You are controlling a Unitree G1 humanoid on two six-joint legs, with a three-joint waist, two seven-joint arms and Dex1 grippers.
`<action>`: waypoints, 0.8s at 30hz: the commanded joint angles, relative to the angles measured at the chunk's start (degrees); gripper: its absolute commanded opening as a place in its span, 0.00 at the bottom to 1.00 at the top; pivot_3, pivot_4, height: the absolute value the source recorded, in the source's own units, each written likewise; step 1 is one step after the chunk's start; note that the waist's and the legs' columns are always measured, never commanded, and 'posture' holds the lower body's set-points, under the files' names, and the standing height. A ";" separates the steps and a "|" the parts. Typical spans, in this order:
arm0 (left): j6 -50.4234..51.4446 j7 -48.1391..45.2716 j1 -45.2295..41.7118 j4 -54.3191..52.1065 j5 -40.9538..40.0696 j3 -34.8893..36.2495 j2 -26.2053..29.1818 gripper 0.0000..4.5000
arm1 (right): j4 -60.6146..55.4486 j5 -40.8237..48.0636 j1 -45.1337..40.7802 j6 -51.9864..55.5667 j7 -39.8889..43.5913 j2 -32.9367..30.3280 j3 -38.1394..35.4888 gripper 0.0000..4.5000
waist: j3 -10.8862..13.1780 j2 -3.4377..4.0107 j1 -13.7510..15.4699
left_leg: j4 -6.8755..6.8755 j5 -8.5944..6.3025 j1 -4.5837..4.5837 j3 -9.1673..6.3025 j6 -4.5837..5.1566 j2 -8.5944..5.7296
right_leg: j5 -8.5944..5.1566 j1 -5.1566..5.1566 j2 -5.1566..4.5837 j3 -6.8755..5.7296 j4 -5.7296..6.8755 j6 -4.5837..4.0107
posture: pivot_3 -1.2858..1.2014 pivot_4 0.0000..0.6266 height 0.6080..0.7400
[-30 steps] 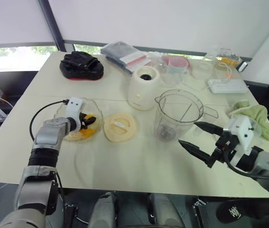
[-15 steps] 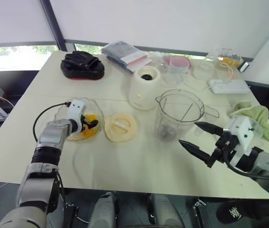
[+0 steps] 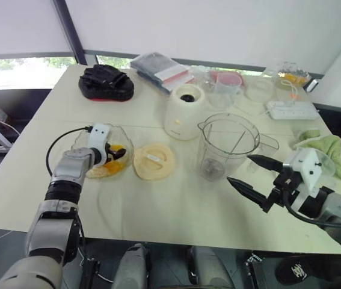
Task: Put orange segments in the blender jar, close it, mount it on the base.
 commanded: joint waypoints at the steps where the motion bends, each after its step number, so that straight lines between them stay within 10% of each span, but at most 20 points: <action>1: 0.71 0.05 -0.98 1.32 0.54 -0.71 -0.53 0.88 | -1.81 0.22 -0.46 -1.09 -0.22 0.01 -1.74 1.00 | -0.01 0.02 -0.01 | 0.00 0.00 0.00 0.00 0.00 0.00 | 0.00 0.00 0.00 0.00 0.01 0.00 | 0.52 0.24 1.00; 11: 8.47 0.30 1.95 -5.44 -2.26 2.00 0.25 0.88 | -1.96 -0.14 -0.13 -1.36 -0.32 0.12 -1.83 1.00 | -0.02 0.04 -0.32 | 0.00 0.01 0.01 0.00 0.01 0.00 | 0.00 0.01 0.01 -0.01 0.04 0.01 | 0.52 0.24 1.00; 19: 11.85 2.12 4.12 -8.59 -3.66 3.46 -0.29 0.22 | -1.00 -0.49 -1.22 -1.51 0.18 0.03 -0.78 1.00 | -0.03 0.04 -0.35 | -0.01 0.01 0.02 0.00 0.01 0.01 | 0.00 0.00 0.02 -0.01 0.04 0.02 | 0.52 0.24 1.00; 24: 10.66 2.04 3.80 -7.19 -3.24 2.74 -0.56 0.22 | -1.10 -0.51 -1.41 -1.30 0.40 0.07 -0.84 1.00 | -0.02 0.04 -0.34 | -0.02 0.01 0.01 0.00 0.01 0.01 | 0.00 0.00 0.02 -0.01 0.03 0.03 | 0.52 0.24 1.00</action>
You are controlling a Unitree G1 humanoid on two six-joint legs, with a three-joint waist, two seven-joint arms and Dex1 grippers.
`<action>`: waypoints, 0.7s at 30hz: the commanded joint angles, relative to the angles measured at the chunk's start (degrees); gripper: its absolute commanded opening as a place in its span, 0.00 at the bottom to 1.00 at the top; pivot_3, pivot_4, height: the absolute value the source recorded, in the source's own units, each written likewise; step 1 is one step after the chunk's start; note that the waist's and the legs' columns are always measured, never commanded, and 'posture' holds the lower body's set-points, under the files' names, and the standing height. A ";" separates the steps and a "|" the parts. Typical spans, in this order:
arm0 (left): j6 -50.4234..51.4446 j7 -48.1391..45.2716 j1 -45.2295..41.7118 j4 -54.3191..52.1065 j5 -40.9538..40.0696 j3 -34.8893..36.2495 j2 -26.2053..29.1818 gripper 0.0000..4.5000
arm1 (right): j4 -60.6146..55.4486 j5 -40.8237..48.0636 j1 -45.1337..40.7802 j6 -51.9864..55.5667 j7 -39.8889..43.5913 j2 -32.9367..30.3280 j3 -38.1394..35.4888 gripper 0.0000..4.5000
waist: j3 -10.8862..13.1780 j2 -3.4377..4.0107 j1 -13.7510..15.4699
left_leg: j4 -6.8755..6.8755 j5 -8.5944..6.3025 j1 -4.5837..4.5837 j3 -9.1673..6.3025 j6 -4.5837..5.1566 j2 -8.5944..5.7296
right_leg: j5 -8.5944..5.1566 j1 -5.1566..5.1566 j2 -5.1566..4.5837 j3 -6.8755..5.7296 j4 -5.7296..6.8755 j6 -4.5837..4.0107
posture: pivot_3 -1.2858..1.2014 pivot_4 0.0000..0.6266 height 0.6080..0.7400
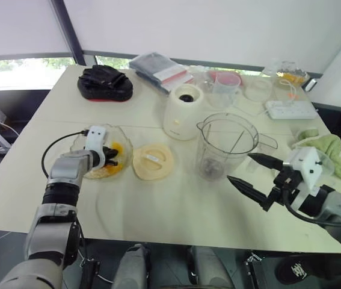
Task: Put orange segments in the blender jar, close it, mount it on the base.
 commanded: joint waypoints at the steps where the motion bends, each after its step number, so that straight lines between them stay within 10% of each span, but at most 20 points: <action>1: -0.41 -0.04 0.42 1.40 -0.18 -0.14 -0.32 0.22 | -1.07 0.06 -0.51 -1.23 0.24 0.03 -0.89 1.00 | 0.00 0.00 0.00 | 0.00 0.00 0.00 0.00 0.00 0.00 | 0.00 0.00 0.00 0.00 0.00 0.00 | 0.52 0.24 1.00; 12: -2.07 -0.04 0.68 2.19 -0.10 -0.31 -1.08 0.22 | -1.80 0.24 0.53 -1.09 -0.22 0.21 -1.77 1.00 | 0.00 0.00 0.00 | 0.00 0.00 0.01 0.00 0.00 0.00 | 0.00 0.00 0.00 0.00 0.01 0.00 | 0.52 0.24 1.00; 14: -2.06 0.07 1.05 1.85 -0.19 -0.23 -1.26 0.02 | -1.88 0.28 0.72 -1.12 -0.26 0.23 -1.86 1.00 | 0.00 0.00 0.00 | 0.00 0.00 0.01 0.00 0.00 0.00 | 0.00 0.00 0.00 0.00 0.01 0.00 | 0.52 0.24 1.00; 21: -0.71 0.19 2.87 -0.96 -0.43 -0.21 -1.19 0.01 | -2.70 1.13 2.68 -0.65 -0.01 0.18 -3.05 1.00 | -0.01 0.01 0.01 | 0.00 0.00 0.01 0.00 0.00 0.00 | 0.00 0.00 0.00 0.00 0.01 0.01 | 0.52 0.24 1.00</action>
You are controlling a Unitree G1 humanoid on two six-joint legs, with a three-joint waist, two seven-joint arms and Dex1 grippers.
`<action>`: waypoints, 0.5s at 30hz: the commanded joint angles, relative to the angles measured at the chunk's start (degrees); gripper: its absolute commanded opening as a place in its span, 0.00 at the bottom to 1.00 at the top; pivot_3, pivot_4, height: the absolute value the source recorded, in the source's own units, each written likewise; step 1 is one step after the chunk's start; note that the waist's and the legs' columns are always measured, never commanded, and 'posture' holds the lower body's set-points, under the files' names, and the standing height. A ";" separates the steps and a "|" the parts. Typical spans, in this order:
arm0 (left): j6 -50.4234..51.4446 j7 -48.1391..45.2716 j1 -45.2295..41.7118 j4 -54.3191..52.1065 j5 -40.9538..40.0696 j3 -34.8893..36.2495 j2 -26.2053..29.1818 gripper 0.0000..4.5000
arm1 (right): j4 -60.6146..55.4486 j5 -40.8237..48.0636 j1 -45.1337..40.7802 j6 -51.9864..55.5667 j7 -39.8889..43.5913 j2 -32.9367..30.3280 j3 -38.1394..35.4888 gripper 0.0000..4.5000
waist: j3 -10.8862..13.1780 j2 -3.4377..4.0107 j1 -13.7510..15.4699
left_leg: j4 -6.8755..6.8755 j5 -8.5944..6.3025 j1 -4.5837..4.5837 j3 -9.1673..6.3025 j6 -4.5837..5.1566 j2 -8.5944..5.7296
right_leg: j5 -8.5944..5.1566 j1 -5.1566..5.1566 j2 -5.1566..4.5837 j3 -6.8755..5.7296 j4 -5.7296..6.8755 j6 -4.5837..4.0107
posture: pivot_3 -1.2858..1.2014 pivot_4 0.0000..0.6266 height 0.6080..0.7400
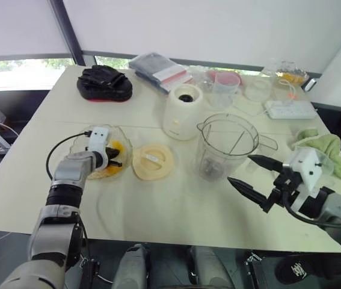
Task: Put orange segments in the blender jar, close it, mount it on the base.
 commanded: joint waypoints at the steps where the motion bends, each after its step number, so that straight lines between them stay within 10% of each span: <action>1: 1.69 -0.09 2.01 -1.43 -0.52 -0.12 -0.04 0.01 | -2.68 1.27 1.43 -0.58 0.32 0.03 -3.27 1.00 | 0.00 0.00 0.00 | 0.00 0.00 0.00 0.00 0.00 0.00 | 0.00 0.00 0.00 0.00 0.00 0.00 | 0.52 0.24 1.00; 15: -10.42 1.75 11.74 -16.61 -4.66 4.52 -3.77 0.01 | -5.00 6.50 9.25 1.73 2.46 -1.49 -13.27 1.00 | -0.01 0.00 0.05 | -0.06 0.00 -0.01 0.02 0.00 0.01 | -0.01 0.00 -0.09 0.01 -0.07 0.00 | 0.52 0.24 1.00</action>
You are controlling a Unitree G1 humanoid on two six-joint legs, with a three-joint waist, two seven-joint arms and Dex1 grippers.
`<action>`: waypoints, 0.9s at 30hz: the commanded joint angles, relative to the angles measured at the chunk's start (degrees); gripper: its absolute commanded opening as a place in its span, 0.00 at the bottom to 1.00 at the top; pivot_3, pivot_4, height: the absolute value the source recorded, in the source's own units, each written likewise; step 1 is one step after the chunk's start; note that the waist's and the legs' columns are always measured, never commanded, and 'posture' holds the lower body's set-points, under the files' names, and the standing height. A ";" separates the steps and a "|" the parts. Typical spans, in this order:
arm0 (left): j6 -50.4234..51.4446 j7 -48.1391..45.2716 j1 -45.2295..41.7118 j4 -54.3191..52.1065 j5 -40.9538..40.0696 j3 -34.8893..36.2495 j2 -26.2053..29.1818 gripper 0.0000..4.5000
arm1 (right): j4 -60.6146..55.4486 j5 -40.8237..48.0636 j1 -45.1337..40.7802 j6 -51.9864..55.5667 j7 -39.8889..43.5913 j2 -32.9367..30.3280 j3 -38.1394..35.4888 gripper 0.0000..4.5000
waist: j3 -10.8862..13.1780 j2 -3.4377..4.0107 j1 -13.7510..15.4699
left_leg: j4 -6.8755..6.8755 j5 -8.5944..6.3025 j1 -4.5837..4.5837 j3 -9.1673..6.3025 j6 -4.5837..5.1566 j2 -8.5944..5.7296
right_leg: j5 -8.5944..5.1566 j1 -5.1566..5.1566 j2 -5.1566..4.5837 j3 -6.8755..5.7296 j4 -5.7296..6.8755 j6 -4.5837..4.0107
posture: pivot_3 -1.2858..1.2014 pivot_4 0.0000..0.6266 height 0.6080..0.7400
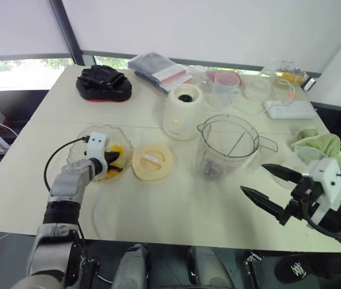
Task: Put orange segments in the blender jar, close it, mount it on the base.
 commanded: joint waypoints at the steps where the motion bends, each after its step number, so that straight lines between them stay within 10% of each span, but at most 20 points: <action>1: -6.21 1.24 1.56 -4.47 -2.15 2.18 -2.21 0.01 | -1.63 1.45 -0.13 -0.27 0.25 -0.72 -2.18 1.00 | 0.00 -0.01 0.06 | 0.00 0.00 0.00 0.01 0.00 -0.01 | 0.00 0.00 -0.03 0.00 0.00 0.00 | 0.52 0.24 1.00; 27: -16.81 2.53 -2.35 -9.58 -6.86 4.46 -2.75 0.01 | 1.43 -0.92 -5.93 -1.07 0.31 -0.76 4.21 1.00 | 0.01 -0.02 0.01 | 0.01 0.01 0.00 0.00 0.00 -0.03 | 0.01 0.01 0.11 -0.01 0.02 0.02 | 0.52 0.24 1.00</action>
